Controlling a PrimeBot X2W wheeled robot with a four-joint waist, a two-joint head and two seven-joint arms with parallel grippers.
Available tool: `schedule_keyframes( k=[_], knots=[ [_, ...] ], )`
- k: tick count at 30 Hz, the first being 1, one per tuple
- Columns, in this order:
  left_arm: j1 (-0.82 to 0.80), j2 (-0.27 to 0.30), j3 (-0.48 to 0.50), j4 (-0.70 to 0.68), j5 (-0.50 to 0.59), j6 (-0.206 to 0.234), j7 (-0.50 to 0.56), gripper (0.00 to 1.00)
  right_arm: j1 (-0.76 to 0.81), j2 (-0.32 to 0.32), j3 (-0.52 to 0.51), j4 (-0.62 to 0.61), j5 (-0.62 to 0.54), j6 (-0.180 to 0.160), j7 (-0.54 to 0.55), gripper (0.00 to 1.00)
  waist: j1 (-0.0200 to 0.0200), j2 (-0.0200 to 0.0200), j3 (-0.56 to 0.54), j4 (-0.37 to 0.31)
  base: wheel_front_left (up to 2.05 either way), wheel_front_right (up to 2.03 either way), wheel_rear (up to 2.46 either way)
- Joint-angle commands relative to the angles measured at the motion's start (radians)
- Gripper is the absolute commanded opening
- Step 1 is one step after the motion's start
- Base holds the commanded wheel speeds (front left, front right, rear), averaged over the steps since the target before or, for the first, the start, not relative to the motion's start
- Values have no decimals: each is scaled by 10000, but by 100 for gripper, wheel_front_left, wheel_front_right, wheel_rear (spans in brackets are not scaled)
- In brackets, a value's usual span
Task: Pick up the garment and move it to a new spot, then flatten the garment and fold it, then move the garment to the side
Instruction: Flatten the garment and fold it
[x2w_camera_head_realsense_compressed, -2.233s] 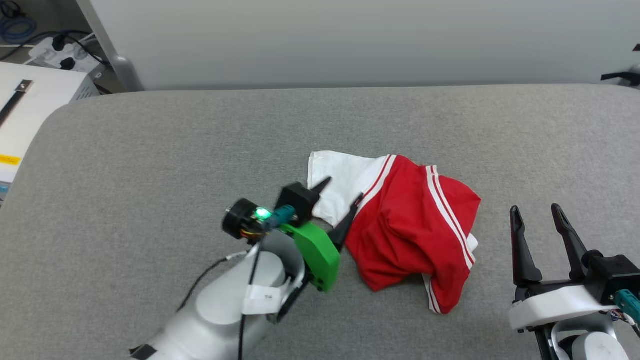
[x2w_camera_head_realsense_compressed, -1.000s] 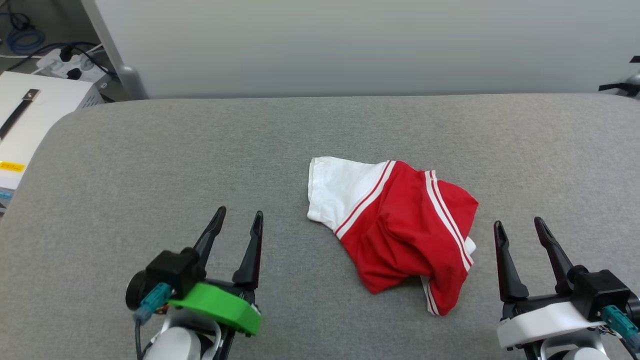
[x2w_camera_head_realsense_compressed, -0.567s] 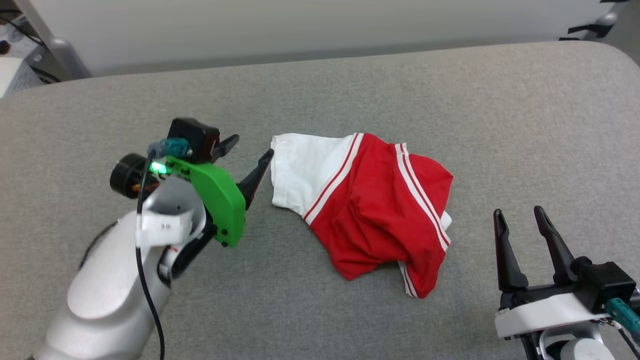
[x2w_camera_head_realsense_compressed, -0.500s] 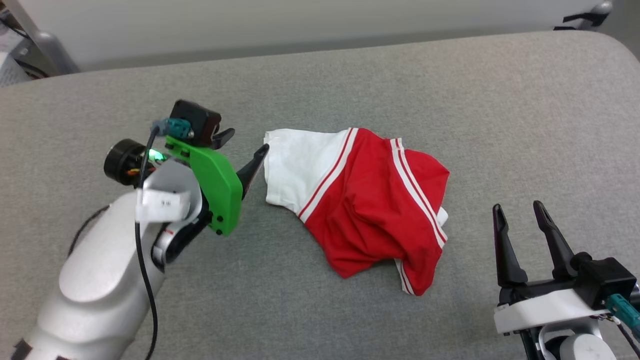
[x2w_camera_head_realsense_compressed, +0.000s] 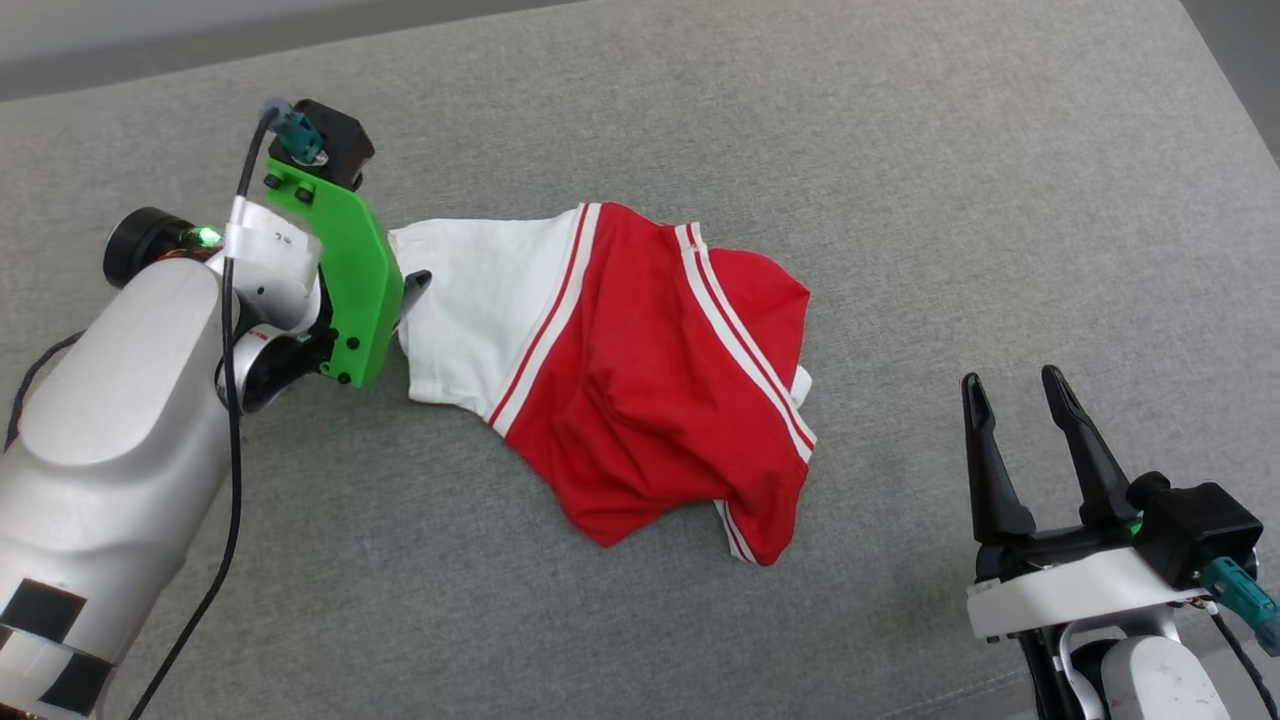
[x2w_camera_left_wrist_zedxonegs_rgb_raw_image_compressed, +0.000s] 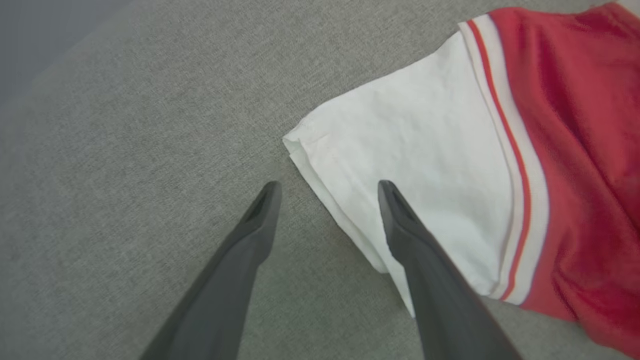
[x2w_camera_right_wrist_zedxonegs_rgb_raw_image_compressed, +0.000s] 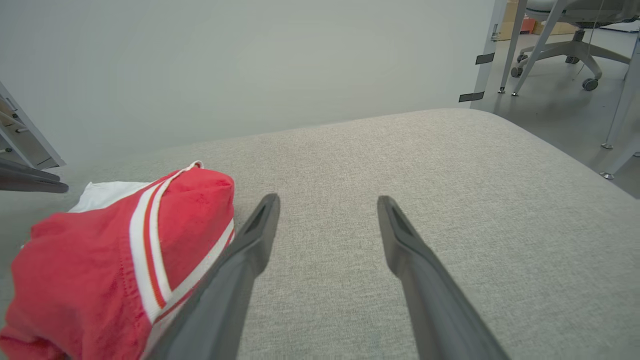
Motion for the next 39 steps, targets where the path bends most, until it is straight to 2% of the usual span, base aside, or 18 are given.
schedule_keyframes(
  k=[1,11,12,13,16,28,39],
  knots=[
    [-283,82,-36,211,-90,-28,-54,100,-228,-12,49,14,74,-6,-49,100,-1,0,459,-475,0,0,0],
    [-398,179,-815,1542,-373,-28,-262,100,-298,-12,146,-16,175,-6,-49,100,-1,0,680,-667,0,0,0],
    [-350,157,-883,1593,-532,-28,-175,65,-297,-12,134,-11,165,-6,-49,100,-1,0,678,-653,0,0,0],
    [-306,146,-985,1592,-708,-28,-108,0,-298,-12,110,-5,150,-6,-49,100,-1,0,670,-618,0,0,0],
    [-253,196,-1131,1591,-994,-28,-271,0,-300,-12,65,-8,79,-6,-49,100,-1,0,579,-478,0,0,0],
    [615,423,-41,2164,-1697,132,-3022,0,-15,-12,-266,211,-430,-6,-49,100,-1,0,-576,750,0,0,0],
    [2772,1070,782,1298,-2511,842,-4290,0,303,-12,-598,308,-700,-6,-49,100,-1,0,-1215,1953,0,0,0]
  ],
)
